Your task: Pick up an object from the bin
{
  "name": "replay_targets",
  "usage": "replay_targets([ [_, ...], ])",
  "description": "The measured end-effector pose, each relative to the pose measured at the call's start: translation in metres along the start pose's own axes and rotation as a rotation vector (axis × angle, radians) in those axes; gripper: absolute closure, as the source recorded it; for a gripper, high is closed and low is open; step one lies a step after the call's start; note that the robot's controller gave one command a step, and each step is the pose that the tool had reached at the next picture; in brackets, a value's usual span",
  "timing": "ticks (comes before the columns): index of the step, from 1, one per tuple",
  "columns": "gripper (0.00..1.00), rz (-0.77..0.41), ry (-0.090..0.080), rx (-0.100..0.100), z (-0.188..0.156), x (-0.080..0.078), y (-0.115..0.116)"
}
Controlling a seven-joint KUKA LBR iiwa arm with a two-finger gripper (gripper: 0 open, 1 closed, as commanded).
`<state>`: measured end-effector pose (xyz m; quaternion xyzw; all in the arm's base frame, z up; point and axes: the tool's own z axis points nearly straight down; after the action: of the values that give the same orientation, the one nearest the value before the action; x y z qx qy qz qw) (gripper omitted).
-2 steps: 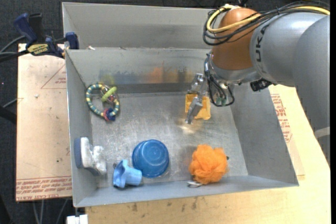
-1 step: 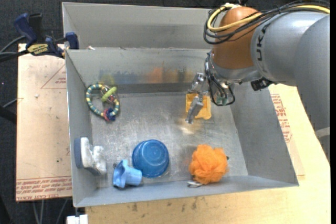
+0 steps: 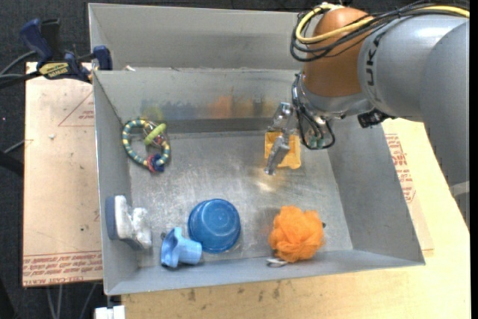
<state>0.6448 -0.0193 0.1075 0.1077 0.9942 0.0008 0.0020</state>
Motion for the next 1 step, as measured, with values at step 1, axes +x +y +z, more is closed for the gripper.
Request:
replay_targets([
  [1, 1.00, 0.000, 0.006, 0.001, -0.0071, 0.0013, -0.0002],
])
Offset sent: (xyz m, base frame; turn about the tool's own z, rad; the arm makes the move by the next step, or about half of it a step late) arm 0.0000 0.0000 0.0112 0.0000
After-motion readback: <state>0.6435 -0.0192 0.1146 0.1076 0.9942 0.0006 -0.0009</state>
